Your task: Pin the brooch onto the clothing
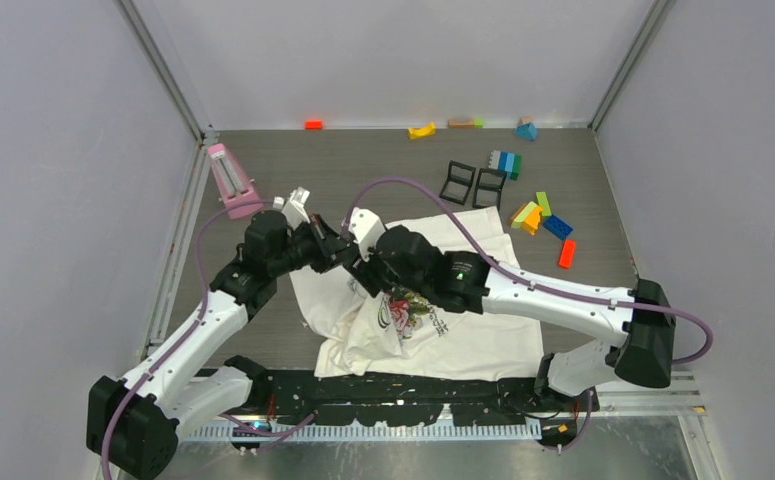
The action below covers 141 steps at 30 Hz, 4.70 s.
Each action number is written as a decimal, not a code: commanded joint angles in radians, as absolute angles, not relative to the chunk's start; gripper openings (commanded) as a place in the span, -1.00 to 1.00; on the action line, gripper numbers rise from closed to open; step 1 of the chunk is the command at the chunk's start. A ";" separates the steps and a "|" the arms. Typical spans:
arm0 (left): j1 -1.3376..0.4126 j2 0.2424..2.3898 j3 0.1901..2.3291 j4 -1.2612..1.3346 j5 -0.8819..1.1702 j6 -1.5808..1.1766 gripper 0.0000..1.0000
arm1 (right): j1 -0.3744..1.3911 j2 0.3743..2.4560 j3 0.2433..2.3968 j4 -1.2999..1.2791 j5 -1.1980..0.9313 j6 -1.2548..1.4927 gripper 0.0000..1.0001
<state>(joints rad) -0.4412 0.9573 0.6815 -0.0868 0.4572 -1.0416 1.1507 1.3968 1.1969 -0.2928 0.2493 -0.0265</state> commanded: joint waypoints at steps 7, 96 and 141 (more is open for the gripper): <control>-0.445 0.924 0.683 -0.031 0.443 -1.059 -1.00 | 1.220 1.499 1.258 -0.228 0.542 -0.077 -0.03; -0.477 0.886 0.831 -0.210 0.946 -0.390 -1.00 | 0.709 1.304 1.244 -0.465 -0.884 0.207 -0.07; -0.477 0.639 0.570 0.350 0.732 -0.834 -1.00 | 0.741 1.238 0.869 0.578 -0.873 0.830 -0.52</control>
